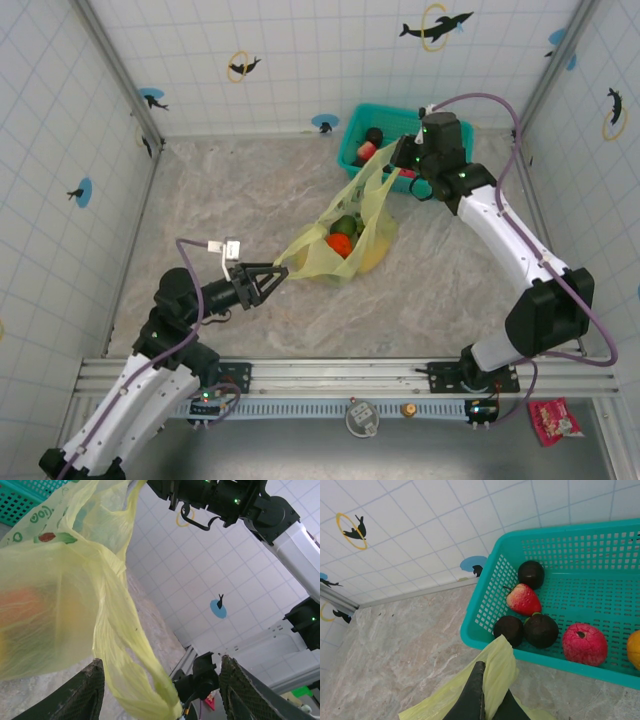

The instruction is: Place the fake fruits into the plastic bag and tie a complex knot

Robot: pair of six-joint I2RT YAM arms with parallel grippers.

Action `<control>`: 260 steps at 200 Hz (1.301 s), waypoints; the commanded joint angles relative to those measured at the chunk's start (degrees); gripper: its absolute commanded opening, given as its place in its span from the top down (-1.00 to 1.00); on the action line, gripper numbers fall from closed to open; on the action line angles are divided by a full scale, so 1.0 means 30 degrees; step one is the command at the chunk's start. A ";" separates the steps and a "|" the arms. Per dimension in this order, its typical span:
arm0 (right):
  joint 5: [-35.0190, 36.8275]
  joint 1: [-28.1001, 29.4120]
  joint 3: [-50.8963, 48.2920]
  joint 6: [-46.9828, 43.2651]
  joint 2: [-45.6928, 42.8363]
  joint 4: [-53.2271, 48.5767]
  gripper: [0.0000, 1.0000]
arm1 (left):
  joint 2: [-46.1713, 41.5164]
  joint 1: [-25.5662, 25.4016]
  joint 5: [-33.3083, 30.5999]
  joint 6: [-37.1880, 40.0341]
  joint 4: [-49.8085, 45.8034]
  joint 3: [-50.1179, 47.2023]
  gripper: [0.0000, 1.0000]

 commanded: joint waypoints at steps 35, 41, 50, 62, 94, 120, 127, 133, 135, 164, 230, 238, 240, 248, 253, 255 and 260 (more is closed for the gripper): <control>-0.0288 -0.0226 -0.0279 0.0273 -0.0408 0.1141 1.00 | -0.0051 -0.0096 0.1012 -0.0795 0.0879 -0.0262 -0.16; -0.0317 -0.0228 -0.0352 0.0305 -0.0437 0.1195 1.00 | -0.0012 -0.0101 0.0985 -0.0744 0.0866 -0.0243 -0.13; -0.0391 -0.0228 -0.0467 0.0368 -0.0494 0.1282 1.00 | 0.0054 -0.0087 0.0861 -0.0656 0.0836 -0.0225 -0.07; -0.0435 -0.0228 -0.0500 0.0396 -0.0525 0.1302 1.00 | 0.0170 -0.0104 0.0760 -0.0572 0.0834 -0.0181 0.06; -0.0517 -0.0242 -0.0688 0.0390 -0.0751 0.1374 1.00 | 0.0349 -0.0110 -0.0240 0.0272 0.0014 0.0285 0.39; -0.0634 -0.0276 -0.0857 0.0343 -0.1091 0.1304 1.00 | 0.0867 -0.0092 -0.1637 0.1524 -0.1381 0.1287 0.59; -0.0633 -0.0314 -0.0902 0.0310 -0.1236 0.1258 1.00 | 0.1022 -0.0086 -0.1910 0.1782 -0.1577 0.1544 0.63; -0.0640 -0.0316 -0.0888 0.0277 -0.1361 0.1224 1.00 | 0.1153 -0.0101 -0.2092 0.1959 -0.1713 0.1775 0.67; -0.0641 -0.0316 -0.0924 0.0274 -0.1408 0.1201 1.00 | 0.1206 -0.0101 -0.2225 0.2010 -0.1758 0.1849 0.69; -0.1038 -0.0568 -0.0737 -0.0170 -0.2166 0.0654 1.00 | 0.2628 -0.0079 -0.4884 0.3187 -0.3638 0.4292 1.00; -0.3586 -0.0781 0.4056 -0.1987 -0.2400 -0.2634 1.00 | 0.9514 -0.0103 -1.2733 0.4113 -0.6284 1.3998 1.00; -0.3767 -0.0727 0.4979 -0.2241 -0.2216 -0.3169 1.00 | 1.0175 -0.0088 -1.2931 0.4218 -0.6165 1.4830 1.00; -0.3795 -0.0726 0.5237 -0.2304 -0.2164 -0.3274 1.00 | 1.0310 -0.0097 -1.2940 0.4252 -0.6116 1.5015 1.00; -0.3810 -0.0718 0.5991 -0.2568 -0.2058 -0.3632 1.00 | 1.0869 -0.0088 -1.2985 0.4304 -0.5981 1.5692 1.00; -0.3805 -0.0726 0.6396 -0.2728 -0.1988 -0.3807 1.00 | 1.1203 -0.0081 -1.2992 0.4275 -0.5919 1.6076 1.00; -0.3783 -0.0726 0.6544 -0.2777 -0.1953 -0.3895 1.00 | 1.1314 -0.0081 -1.2992 0.4303 -0.5893 1.6191 1.00; -0.3777 -0.0751 0.6896 -0.2919 -0.1918 -0.4071 1.00 | 1.1586 -0.0082 -1.2964 0.4310 -0.5809 1.6545 1.00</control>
